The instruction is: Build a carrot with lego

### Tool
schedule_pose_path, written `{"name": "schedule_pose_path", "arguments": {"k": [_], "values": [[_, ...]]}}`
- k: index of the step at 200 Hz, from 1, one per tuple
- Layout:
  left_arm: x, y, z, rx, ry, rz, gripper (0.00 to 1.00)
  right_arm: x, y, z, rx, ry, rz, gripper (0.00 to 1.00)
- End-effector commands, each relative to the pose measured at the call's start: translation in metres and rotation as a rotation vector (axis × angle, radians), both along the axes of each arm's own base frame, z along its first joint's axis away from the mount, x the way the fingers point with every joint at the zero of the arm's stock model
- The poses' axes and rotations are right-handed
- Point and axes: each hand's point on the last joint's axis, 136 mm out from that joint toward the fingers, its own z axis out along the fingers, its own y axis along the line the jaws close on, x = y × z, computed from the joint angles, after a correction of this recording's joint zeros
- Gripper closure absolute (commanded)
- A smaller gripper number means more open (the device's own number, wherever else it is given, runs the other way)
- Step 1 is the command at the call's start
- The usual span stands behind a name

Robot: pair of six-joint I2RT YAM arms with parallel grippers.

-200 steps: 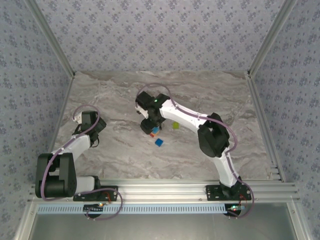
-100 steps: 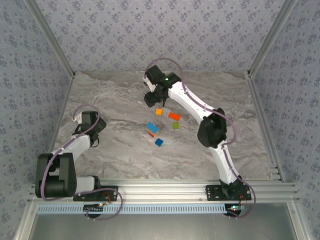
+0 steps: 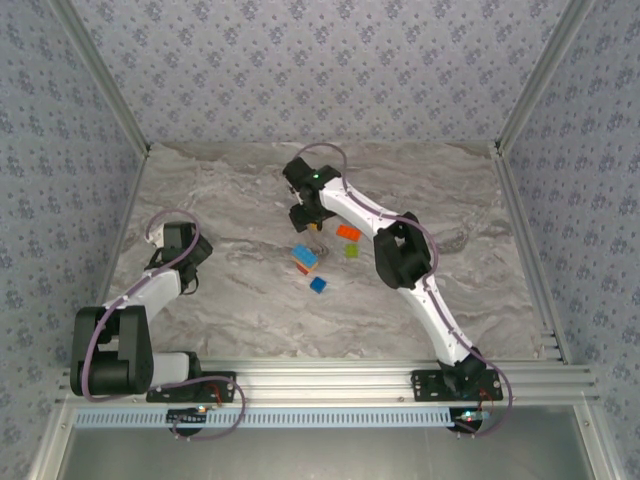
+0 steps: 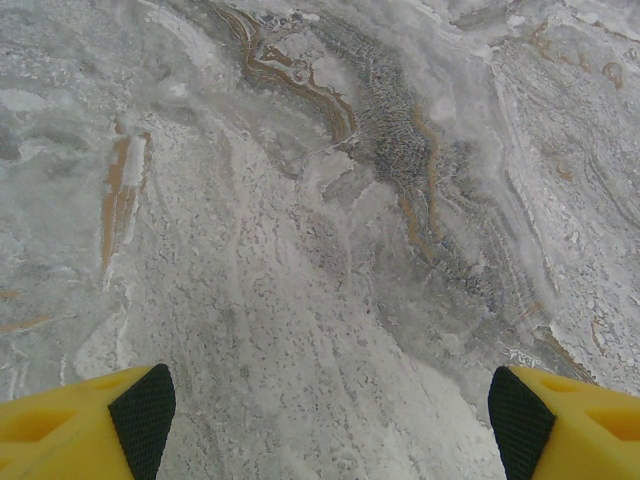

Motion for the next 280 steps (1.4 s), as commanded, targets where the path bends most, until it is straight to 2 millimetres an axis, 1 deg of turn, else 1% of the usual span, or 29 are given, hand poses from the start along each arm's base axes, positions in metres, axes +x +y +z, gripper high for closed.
{"name": "schedule_pose_path", "arguments": {"k": [1, 50, 84, 95, 144, 164, 189, 199, 217, 237, 264, 280], "values": [[0.006, 0.000, 0.008, 0.022, -0.001, -0.004, 0.16, 0.000, -0.010, 0.002, -0.001, -0.013, -0.081, 0.29], [0.007, 0.000, 0.008, 0.022, 0.002, -0.004, 0.16, -0.001, -0.013, -0.006, 0.003, -0.009, -0.094, 0.30], [0.007, 0.000, 0.008, 0.023, 0.002, -0.005, 0.16, 0.001, -0.015, -0.011, -0.001, -0.004, -0.068, 0.37], [0.007, 0.000, 0.008, 0.023, 0.002, -0.005, 0.16, 0.003, -0.015, -0.012, 0.003, -0.007, -0.051, 0.37], [0.008, 0.000, 0.009, 0.024, 0.001, -0.006, 0.16, 0.012, -0.015, -0.007, 0.024, -0.020, 0.035, 0.37], [0.007, 0.000, 0.008, 0.025, 0.003, -0.004, 0.16, 0.014, -0.020, -0.008, 0.016, -0.016, 0.060, 0.38], [0.008, 0.000, 0.008, 0.027, 0.004, -0.008, 0.16, 0.014, -0.025, -0.011, 0.003, -0.006, 0.088, 0.43], [0.007, 0.000, 0.008, 0.025, 0.005, -0.007, 0.16, 0.013, -0.023, -0.012, 0.004, -0.003, 0.102, 0.45], [0.007, 0.000, 0.008, 0.027, 0.005, -0.007, 0.16, 0.010, -0.022, -0.013, 0.007, 0.004, 0.118, 0.53], [0.007, 0.000, 0.008, 0.026, 0.006, -0.007, 0.16, 0.009, -0.024, -0.014, 0.004, 0.007, 0.118, 0.60], [0.007, 0.000, 0.008, 0.027, 0.006, -0.007, 0.16, 0.006, -0.025, -0.011, 0.009, 0.006, 0.106, 0.66], [0.007, -0.001, 0.008, 0.026, 0.006, -0.009, 0.16, 0.005, -0.026, -0.008, 0.012, 0.007, 0.096, 0.65]]}}
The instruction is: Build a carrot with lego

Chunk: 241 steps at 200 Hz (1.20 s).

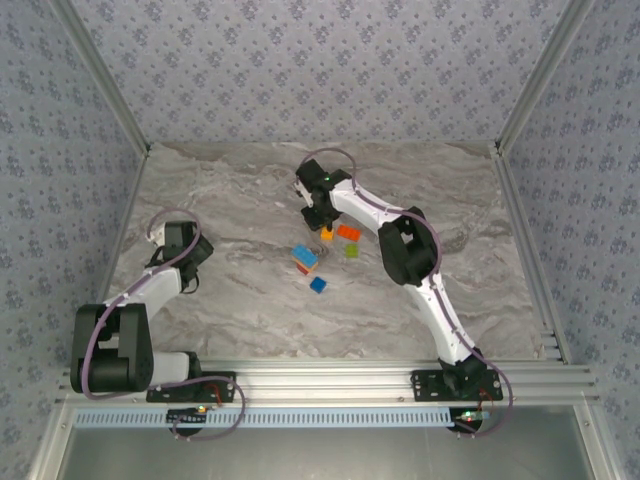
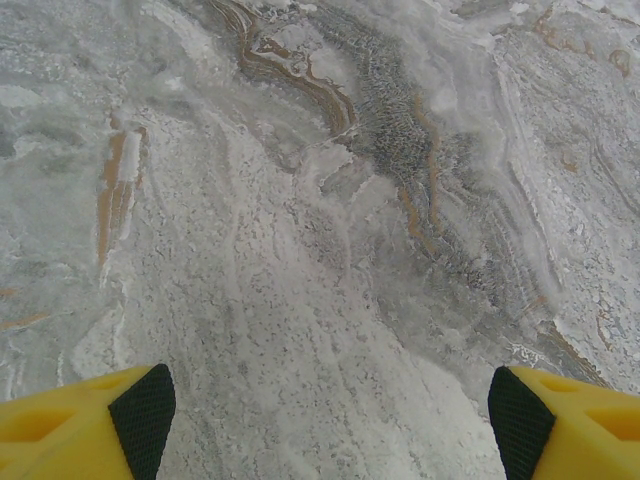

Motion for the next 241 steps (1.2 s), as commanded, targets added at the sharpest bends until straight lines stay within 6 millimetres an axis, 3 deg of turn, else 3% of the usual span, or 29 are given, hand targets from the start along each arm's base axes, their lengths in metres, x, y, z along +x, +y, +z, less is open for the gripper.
{"name": "schedule_pose_path", "arguments": {"k": [1, 43, 66, 97, 162, 241], "values": [[0.007, 0.001, 0.009, 0.021, -0.014, -0.003, 0.16, -0.006, -0.009, 0.013, -0.007, 0.007, -0.014, 0.65], [0.007, 0.001, 0.010, 0.023, -0.015, -0.002, 0.16, -0.006, -0.016, 0.030, 0.014, -0.028, -0.072, 0.45], [0.007, 0.001, 0.010, 0.023, -0.017, -0.002, 0.16, -0.009, -0.019, 0.043, 0.070, -0.041, -0.152, 0.40], [0.007, 0.002, 0.010, 0.024, -0.017, 0.000, 0.16, -0.023, -0.018, 0.047, 0.110, -0.023, -0.216, 0.37], [0.006, 0.001, 0.010, 0.024, -0.018, 0.001, 0.16, -0.049, -0.021, 0.024, 0.072, 0.040, -0.267, 0.37], [0.006, 0.001, 0.010, 0.024, -0.018, 0.000, 0.16, -0.053, -0.022, 0.019, 0.085, 0.059, -0.326, 0.37]]}}
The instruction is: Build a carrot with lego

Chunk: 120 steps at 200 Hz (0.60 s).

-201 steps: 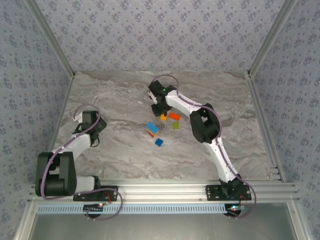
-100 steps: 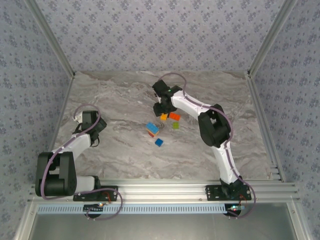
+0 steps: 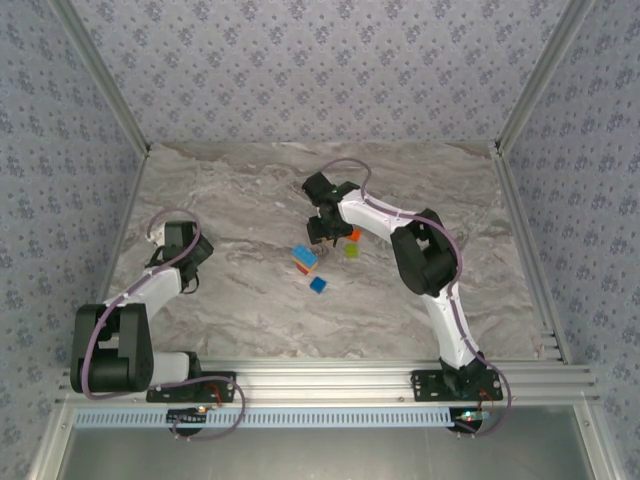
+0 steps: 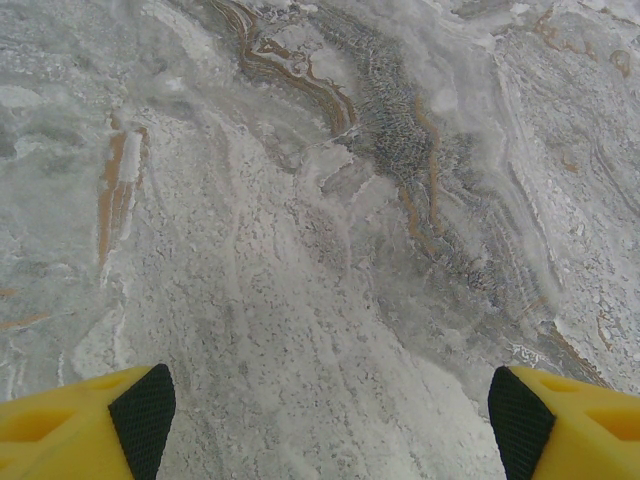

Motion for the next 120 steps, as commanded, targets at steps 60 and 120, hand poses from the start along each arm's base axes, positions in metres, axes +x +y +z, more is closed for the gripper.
{"name": "schedule_pose_path", "arguments": {"k": [60, 120], "values": [[0.006, 0.002, 0.010, 0.025, -0.018, 0.001, 0.16, 0.008, 0.004, 0.003, 0.036, -0.004, -0.061, 0.39], [0.006, 0.001, 0.010, 0.024, -0.018, 0.000, 0.16, 0.010, 0.003, -0.003, 0.041, 0.006, -0.077, 0.46]]}}
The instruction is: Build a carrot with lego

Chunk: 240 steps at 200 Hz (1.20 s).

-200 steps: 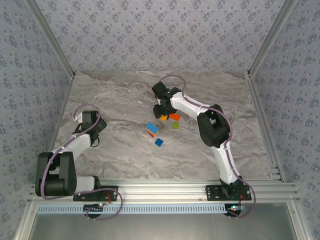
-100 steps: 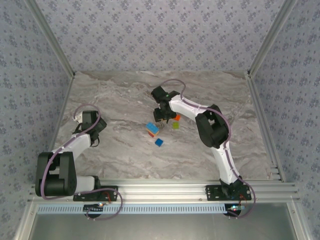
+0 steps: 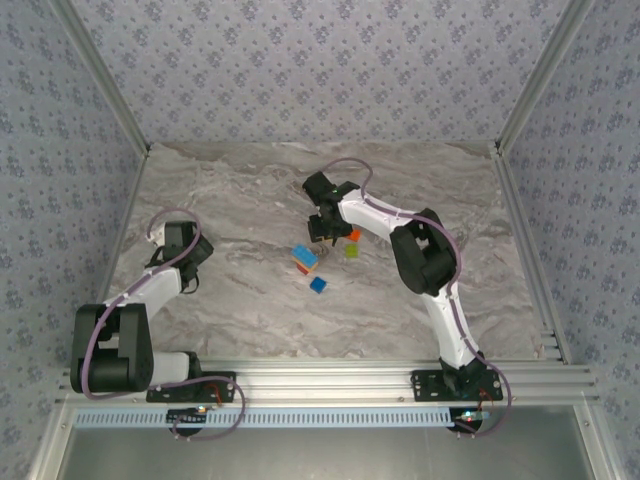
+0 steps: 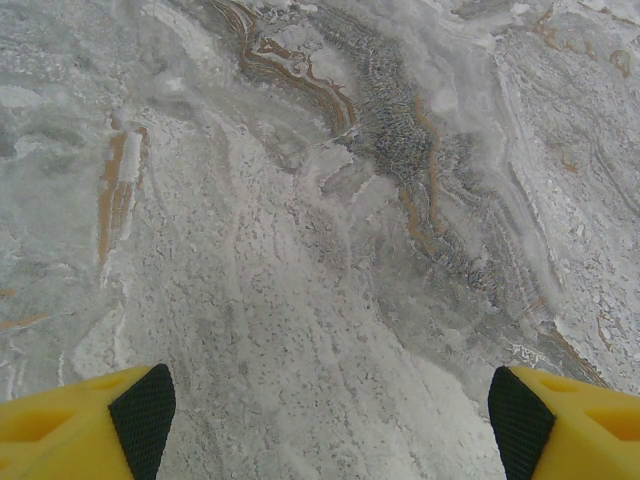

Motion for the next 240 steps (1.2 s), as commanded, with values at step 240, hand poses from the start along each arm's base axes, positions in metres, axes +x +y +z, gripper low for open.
{"name": "schedule_pose_path", "arguments": {"k": [240], "values": [[0.007, 0.001, 0.011, 0.028, -0.017, -0.003, 0.16, -0.061, 0.006, 0.142, -0.019, -0.101, 0.411, 0.63]]}}
